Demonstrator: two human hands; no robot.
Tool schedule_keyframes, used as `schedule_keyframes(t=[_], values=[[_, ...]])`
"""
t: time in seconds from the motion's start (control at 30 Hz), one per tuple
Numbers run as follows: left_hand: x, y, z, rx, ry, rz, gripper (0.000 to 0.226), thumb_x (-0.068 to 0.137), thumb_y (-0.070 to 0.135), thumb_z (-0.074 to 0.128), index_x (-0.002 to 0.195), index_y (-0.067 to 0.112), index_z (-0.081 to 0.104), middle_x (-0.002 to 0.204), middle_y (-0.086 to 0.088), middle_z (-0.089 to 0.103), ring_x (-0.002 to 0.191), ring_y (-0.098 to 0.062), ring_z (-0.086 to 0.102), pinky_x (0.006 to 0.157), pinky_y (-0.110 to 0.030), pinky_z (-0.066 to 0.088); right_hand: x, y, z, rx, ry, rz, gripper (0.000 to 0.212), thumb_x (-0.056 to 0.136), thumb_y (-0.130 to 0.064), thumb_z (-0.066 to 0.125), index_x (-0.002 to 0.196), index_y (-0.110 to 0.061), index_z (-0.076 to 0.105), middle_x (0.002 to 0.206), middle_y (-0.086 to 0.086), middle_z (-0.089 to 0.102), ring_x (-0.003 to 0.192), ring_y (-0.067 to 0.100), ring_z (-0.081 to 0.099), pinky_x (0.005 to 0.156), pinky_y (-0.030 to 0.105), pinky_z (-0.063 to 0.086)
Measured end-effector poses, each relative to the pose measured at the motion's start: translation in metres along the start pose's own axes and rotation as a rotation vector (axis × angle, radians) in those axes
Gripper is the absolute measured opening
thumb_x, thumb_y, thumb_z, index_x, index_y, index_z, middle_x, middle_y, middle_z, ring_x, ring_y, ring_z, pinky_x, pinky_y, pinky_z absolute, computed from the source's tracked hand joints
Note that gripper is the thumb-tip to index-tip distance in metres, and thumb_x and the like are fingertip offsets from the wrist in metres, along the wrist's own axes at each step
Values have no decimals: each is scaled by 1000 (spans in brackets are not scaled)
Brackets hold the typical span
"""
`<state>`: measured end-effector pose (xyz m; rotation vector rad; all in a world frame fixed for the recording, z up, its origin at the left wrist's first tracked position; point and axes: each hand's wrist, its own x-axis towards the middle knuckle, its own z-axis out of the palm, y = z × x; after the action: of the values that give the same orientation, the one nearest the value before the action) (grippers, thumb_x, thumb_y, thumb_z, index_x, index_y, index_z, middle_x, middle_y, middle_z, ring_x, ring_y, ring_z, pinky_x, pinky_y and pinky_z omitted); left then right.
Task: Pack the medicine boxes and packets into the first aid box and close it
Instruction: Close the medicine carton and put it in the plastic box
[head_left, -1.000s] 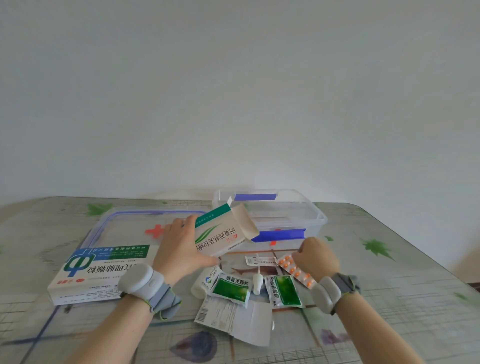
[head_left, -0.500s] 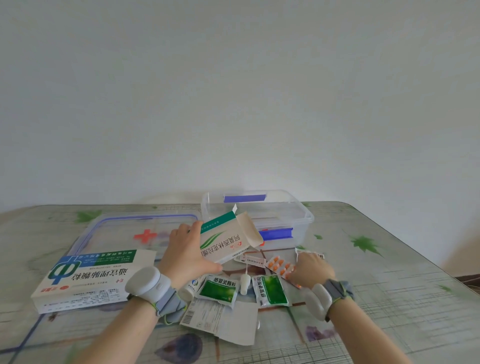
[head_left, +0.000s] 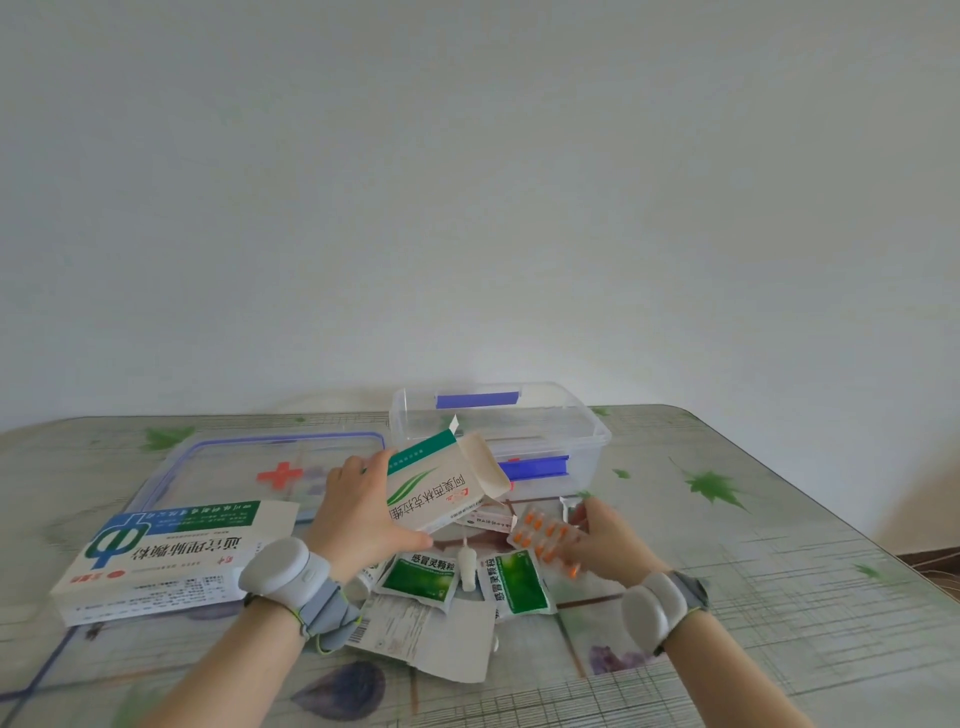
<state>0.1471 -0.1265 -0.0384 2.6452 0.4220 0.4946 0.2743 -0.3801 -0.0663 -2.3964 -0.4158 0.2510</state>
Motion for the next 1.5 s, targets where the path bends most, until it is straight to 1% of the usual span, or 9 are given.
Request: schedule_keyframes(t=[0.13, 0.27, 0.4, 0.5, 0.8, 0.93, 1.13, 1.4, 1.5], values=[[-1, -2, -2, 24, 7, -17, 109, 45, 61, 77, 136, 24, 31, 110, 1, 41, 102, -15, 35, 80, -27, 36, -1, -4, -5, 298, 223, -83, 22, 85, -15, 67, 105, -13, 57, 93, 2, 62, 73, 11, 62, 53, 13, 48], [-1, -8, -6, 21, 17, -34, 106, 42, 60, 77, 132, 23, 35, 106, 2, 41, 102, -18, 40, 76, -28, 37, -3, -20, -18, 542, 419, -162, 13, 83, -13, 70, 94, -11, 64, 85, 6, 69, 75, 21, 67, 65, 32, 58], [-1, -12, -6, 5, 28, -41, 106, 41, 59, 77, 132, 26, 34, 102, 4, 38, 101, -17, 36, 75, -28, 36, -6, -47, -23, 721, 411, -296, 13, 89, -9, 62, 100, -15, 63, 90, 6, 68, 79, 19, 67, 68, 31, 58], [-1, -13, -4, -25, 15, -26, 105, 41, 59, 77, 131, 26, 34, 103, 4, 39, 99, -16, 36, 75, -28, 37, -3, -65, -19, 654, 356, -383, 11, 91, -9, 58, 99, -17, 60, 87, 3, 65, 76, 16, 65, 61, 23, 55], [2, -20, -6, -56, 15, 32, 111, 40, 62, 76, 135, 25, 31, 105, 6, 36, 103, -15, 36, 81, -29, 39, 2, -97, -3, 448, 237, -354, 26, 83, -23, 70, 103, -18, 54, 87, 5, 70, 73, 20, 70, 65, 36, 60], [2, -20, -7, -70, 24, 59, 111, 40, 62, 76, 135, 25, 31, 106, 6, 36, 104, -15, 36, 83, -30, 40, 3, -108, 7, 416, 236, -342, 29, 77, -28, 76, 98, -15, 61, 81, 3, 71, 69, 17, 68, 62, 29, 56], [3, -27, -10, -72, 44, 66, 110, 42, 60, 78, 135, 26, 31, 105, 6, 36, 101, -15, 35, 80, -28, 38, 7, -109, 18, 354, 171, -392, 15, 87, -20, 66, 100, -14, 71, 80, -8, 70, 71, 2, 65, 59, 10, 50], [2, -32, -10, -84, 37, 64, 109, 43, 58, 78, 135, 27, 29, 105, 7, 33, 101, -14, 33, 80, -27, 35, 9, -105, 21, 330, 133, -411, 21, 89, -12, 62, 109, -12, 69, 86, -6, 70, 80, 6, 67, 67, 13, 54], [3, -33, -12, -106, 50, 46, 108, 42, 57, 78, 135, 28, 30, 106, 6, 36, 102, -15, 34, 81, -28, 38, 10, -102, 20, 353, 156, -401, 24, 88, -6, 60, 111, -9, 67, 84, 0, 72, 81, 12, 70, 80, 30, 58]])
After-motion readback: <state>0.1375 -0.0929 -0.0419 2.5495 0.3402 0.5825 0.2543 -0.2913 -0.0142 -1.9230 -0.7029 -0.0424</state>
